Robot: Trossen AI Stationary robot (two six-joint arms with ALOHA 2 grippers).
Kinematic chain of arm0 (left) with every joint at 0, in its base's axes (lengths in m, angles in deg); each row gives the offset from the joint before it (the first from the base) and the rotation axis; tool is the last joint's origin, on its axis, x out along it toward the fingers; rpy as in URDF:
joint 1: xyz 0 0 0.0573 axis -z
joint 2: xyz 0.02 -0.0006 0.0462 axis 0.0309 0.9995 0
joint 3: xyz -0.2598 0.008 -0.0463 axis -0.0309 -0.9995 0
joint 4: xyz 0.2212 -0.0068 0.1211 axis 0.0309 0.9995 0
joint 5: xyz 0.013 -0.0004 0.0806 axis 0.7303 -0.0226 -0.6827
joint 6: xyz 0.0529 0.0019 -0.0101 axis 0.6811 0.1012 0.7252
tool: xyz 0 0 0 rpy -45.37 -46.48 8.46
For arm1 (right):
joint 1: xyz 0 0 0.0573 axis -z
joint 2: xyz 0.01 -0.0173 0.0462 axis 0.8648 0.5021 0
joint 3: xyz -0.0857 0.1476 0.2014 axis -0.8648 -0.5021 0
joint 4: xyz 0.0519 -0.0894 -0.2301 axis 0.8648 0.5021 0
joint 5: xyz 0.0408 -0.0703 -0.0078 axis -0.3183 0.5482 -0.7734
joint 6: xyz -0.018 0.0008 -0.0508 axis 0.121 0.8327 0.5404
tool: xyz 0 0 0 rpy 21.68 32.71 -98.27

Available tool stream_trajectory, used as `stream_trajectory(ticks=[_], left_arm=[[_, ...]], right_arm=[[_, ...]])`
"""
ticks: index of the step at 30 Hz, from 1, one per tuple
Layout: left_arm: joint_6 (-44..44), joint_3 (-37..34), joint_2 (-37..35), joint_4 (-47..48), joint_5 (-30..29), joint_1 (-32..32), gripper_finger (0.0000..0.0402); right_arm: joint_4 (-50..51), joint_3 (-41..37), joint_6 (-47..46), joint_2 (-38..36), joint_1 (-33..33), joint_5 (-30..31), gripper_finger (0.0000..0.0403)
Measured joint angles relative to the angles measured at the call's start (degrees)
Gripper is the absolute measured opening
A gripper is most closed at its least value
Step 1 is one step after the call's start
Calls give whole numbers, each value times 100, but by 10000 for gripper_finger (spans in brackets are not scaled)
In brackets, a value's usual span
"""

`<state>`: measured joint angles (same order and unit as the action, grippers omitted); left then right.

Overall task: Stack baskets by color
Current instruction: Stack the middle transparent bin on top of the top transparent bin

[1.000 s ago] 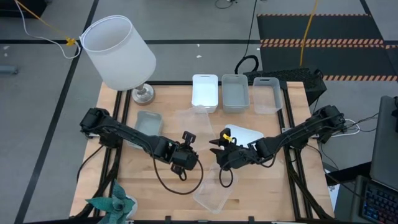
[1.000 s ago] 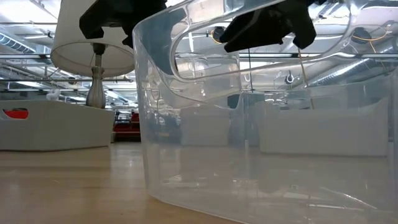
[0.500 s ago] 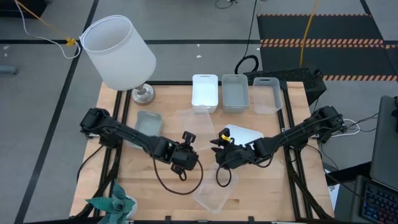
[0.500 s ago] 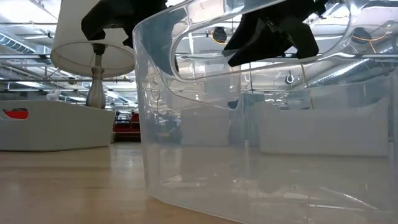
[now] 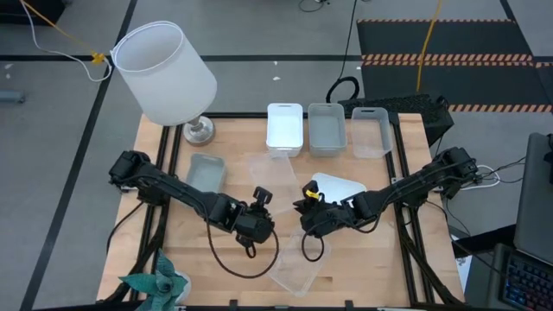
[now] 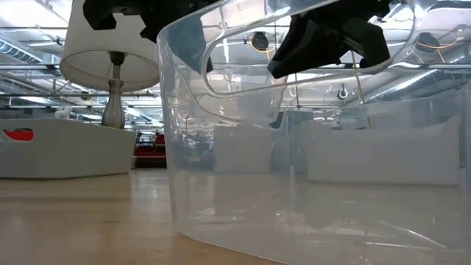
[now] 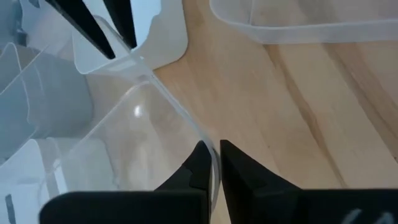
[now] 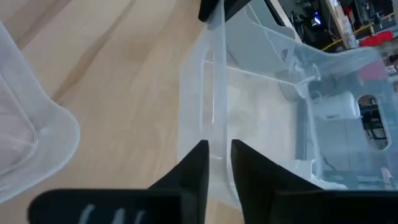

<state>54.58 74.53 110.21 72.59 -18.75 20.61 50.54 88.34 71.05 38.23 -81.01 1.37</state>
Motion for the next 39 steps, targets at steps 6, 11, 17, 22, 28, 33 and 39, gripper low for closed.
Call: stream_trajectory(ticks=[6,11,17,22,28,33,39], left_arm=[[20,3,-2,-16,-47,5,16],[-395,27,-22,-103,-197,-12,44],[-978,33,-33,-158,-645,-8,115],[-1350,33,-33,-192,-959,33,185],[-2413,31,-277,-331,-958,177,244],[-2887,31,-677,-339,-960,413,265],[-3167,25,-1095,-344,-1314,910,249]], right_arm=[[-1,-2,-21,2,0,-30,23],[21,-13,-47,9,0,-57,4],[14,-15,-62,13,3,-19,3],[-15,-15,-36,11,2,-11,3],[-110,-15,43,-29,4,-15,2],[-135,-10,359,-221,17,-19,2],[89,-2,542,-735,198,-310,2]])
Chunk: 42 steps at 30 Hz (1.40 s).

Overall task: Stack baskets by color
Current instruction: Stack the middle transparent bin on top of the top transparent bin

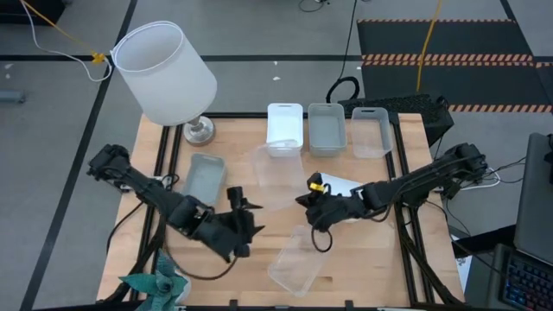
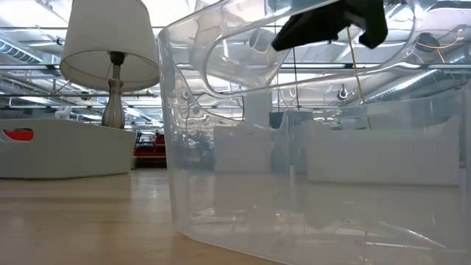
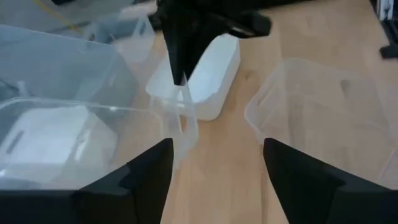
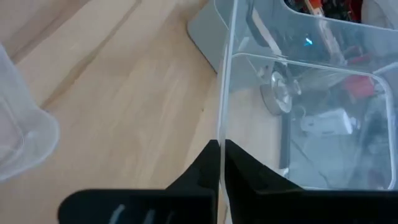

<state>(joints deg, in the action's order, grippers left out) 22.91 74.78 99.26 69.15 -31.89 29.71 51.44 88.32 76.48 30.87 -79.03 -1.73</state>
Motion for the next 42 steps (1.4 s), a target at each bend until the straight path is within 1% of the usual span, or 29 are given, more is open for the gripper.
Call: stream_trajectory(ticks=[3,6,12,18,22,25,27,29,32,35,42], left_arm=[[58,-3,-116,41,-374,248,236],[151,-3,-208,64,-520,375,225],[312,-5,-240,244,-530,390,214],[427,-5,-240,430,-465,259,214],[664,-5,-240,439,-464,177,214],[785,-6,-240,439,-453,106,214],[678,-7,-238,462,-430,56,214],[467,-41,-236,479,-266,24,214],[84,-174,-234,472,-11,54,214],[-195,-396,-234,347,10,147,214],[-232,-1121,-227,-419,12,296,214]], right_arm=[[583,2,-197,-339,96,-27,2],[1402,4,-624,-679,186,-47,2],[2724,4,-1336,-1298,276,-299,2],[3225,4,-1638,-1812,276,-293,2],[3340,4,-1591,-2113,274,-323,2],[3628,7,-1314,-2321,314,-569,2],[3760,7,-1036,-2478,394,-765,2],[3862,7,-816,-2656,543,-877,2],[4023,7,-606,-2933,852,-1026,2],[4207,7,-462,-3167,1265,-1046,2],[4606,7,-7,-3436,2289,-1039,2]])
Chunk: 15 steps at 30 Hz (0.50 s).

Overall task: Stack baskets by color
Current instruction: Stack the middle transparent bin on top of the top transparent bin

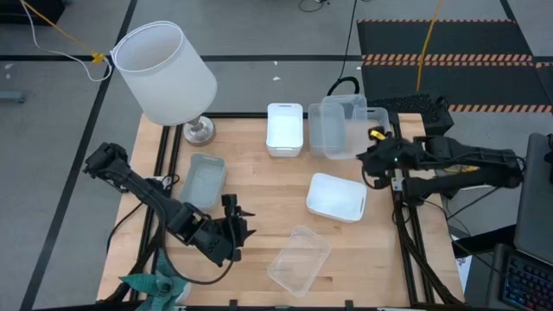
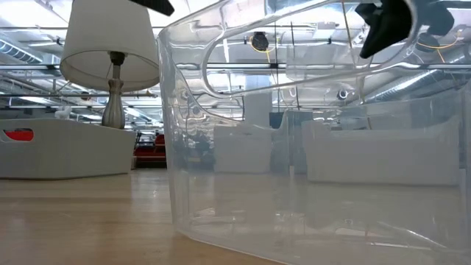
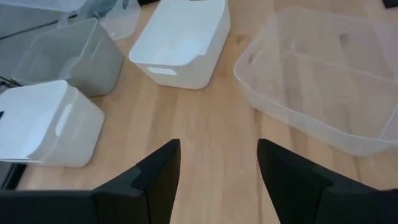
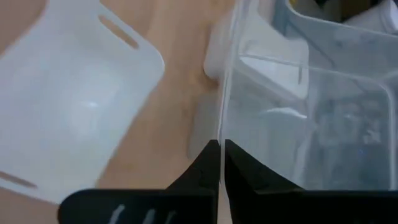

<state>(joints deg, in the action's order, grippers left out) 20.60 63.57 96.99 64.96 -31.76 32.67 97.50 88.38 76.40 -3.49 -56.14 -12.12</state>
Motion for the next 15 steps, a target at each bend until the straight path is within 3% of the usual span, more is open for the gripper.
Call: stream_trajectory(ticks=[15], left_arm=[[118,-275,0,-477,-9,-44,214]], right_arm=[[510,0,1474,-64,1983,-18,2]])
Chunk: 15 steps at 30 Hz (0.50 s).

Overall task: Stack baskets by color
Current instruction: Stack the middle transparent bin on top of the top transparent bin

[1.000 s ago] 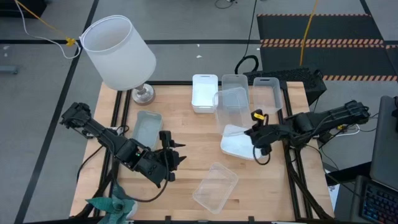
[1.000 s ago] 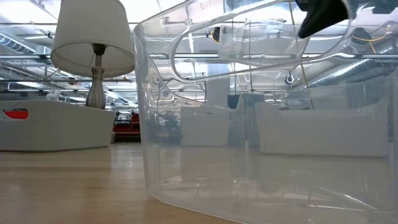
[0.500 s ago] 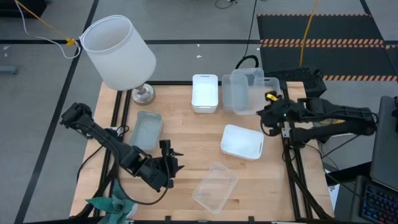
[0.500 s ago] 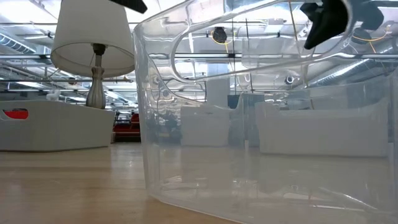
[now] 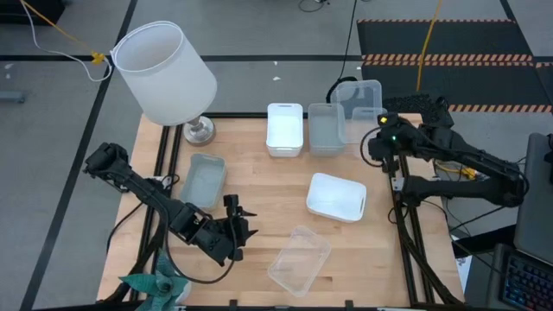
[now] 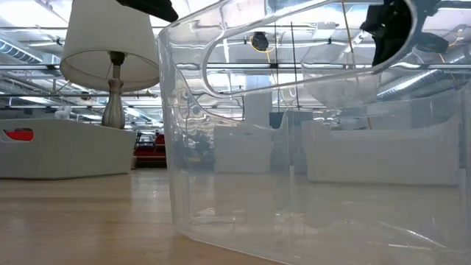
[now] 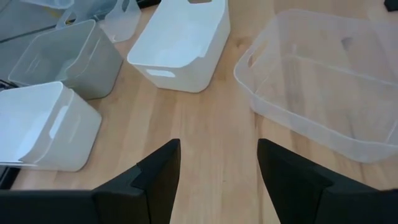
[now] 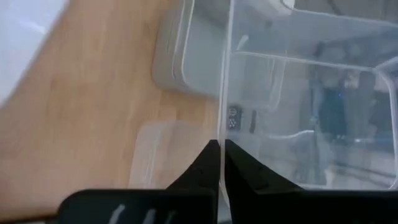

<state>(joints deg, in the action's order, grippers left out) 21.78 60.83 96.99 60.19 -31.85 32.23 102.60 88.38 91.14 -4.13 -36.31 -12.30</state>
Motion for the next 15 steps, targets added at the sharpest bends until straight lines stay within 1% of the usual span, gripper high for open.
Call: stream_trajectory(ticks=[6,9,15], left_arm=[[-7,0,0,0,0,0,214],[36,0,0,-7,0,0,214],[94,0,0,-155,20,0,214]], right_arm=[[452,0,34,2,527,-3,2],[480,0,132,2,782,-33,2],[501,-2,501,6,1360,-840,2]])
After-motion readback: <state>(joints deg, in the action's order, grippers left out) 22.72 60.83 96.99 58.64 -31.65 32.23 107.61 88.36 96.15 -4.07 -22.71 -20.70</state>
